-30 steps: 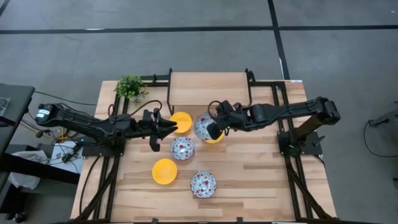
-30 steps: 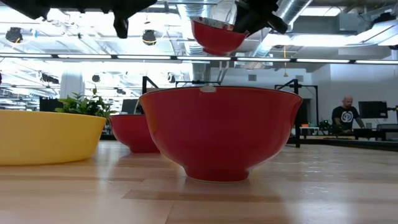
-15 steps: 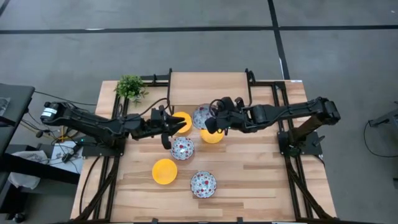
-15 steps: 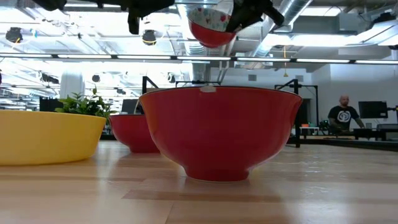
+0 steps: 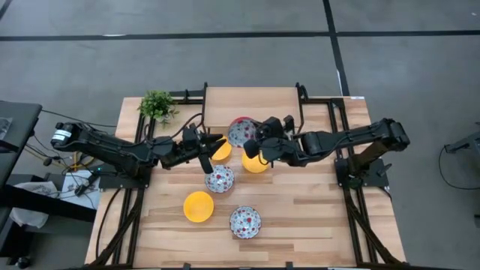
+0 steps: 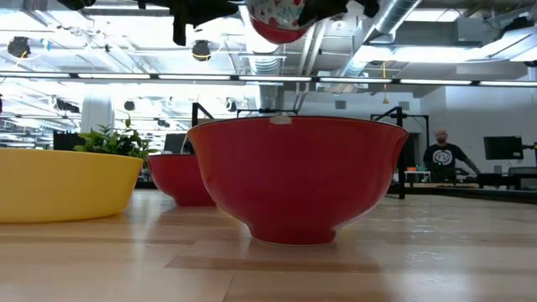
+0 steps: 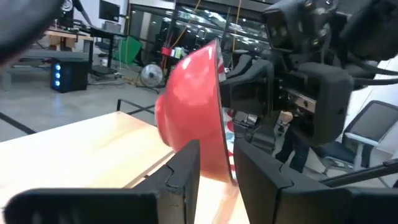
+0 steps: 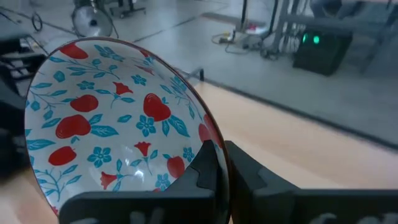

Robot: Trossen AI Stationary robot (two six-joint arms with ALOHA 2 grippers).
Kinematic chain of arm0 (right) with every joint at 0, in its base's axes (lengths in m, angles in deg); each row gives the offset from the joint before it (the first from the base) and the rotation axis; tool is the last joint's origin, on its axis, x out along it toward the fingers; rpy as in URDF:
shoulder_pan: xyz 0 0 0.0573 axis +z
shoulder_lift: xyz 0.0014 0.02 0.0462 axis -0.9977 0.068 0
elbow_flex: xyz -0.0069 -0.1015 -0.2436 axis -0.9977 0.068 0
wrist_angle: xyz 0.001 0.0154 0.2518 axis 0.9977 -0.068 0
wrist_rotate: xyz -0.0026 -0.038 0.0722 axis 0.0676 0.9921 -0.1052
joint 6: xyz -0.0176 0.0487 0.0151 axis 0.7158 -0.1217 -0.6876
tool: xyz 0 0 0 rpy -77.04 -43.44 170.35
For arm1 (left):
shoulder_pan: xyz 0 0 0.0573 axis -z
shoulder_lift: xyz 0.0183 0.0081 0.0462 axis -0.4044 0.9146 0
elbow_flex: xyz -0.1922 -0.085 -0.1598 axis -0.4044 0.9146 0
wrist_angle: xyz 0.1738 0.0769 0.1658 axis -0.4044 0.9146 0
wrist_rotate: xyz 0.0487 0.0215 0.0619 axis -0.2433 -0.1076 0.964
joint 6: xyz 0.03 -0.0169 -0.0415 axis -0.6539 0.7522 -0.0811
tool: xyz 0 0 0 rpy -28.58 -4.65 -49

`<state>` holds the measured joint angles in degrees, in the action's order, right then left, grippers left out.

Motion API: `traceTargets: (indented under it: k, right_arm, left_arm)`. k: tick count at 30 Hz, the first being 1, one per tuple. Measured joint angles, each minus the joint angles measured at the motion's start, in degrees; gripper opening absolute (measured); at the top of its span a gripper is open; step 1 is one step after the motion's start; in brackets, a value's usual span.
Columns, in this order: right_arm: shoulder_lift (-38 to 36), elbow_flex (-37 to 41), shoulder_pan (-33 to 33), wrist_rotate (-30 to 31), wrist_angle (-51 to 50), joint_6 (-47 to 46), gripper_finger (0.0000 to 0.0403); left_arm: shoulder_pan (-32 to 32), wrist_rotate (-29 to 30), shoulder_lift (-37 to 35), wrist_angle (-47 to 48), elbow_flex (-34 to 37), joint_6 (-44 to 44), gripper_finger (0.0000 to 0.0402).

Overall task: Pick & Place Mini bowls
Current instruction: Put the top right white patterned bowl on the shelf

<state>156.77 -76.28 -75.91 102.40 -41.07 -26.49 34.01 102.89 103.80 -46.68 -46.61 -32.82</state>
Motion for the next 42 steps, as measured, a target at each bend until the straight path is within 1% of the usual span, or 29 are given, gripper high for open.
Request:
traceTargets:
  k: [4, 6, 11, 14, 18, 21, 25, 34, 42]
  right_arm:
    - [1.2, -0.1, 0.5, 2.0, 5.8, 5.8, 0.0]
    - [1.9, 0.0, 0.7, 3.3, 6.3, 7.3, 0.0]
    - [2.9, 0.0, 0.6, 3.2, 8.1, 7.7, 0.0]
    - [3.6, 0.0, 0.7, 4.1, 9.2, 8.0, 0.0]
    - [4.2, 0.0, 1.0, 5.0, 13.4, 12.1, 0.0]
    - [4.5, 0.1, 1.1, 5.6, 14.6, 13.9, 0.0]
    - [4.5, 0.1, 1.1, 5.5, 15.2, 14.0, 0.0]
    - [4.9, 0.1, 1.1, 5.4, 17.0, 13.8, 0.0]
    - [5.9, 0.1, 1.1, 5.4, 20.3, 14.8, 0.0001]
  left_arm:
    - [0.0, 1.7, 0.0, -0.2, -0.1, 0.0, 0.0097]
    - [0.0, 2.6, 0.0, 0.3, 0.0, 0.0, 0.0097]
    - [0.0, 4.5, 0.0, 0.1, 0.0, -1.6, 0.0097]
    - [-0.6, 5.2, 0.0, 0.1, 0.0, -1.7, 0.0097]
    - [-1.9, 5.3, -0.1, 0.0, 0.0, -1.7, 0.0097]
    - [-2.7, 5.4, -0.1, 0.8, 0.0, -1.7, 0.0097]
    - [-3.5, 5.3, -0.1, 1.1, 0.0, -1.7, 0.0094]
    - [-5.3, 6.0, -0.1, 1.3, -0.1, -1.6, 0.006]
    - [-5.7, 6.9, -0.1, 1.2, 0.0, -1.5, 0.0053]
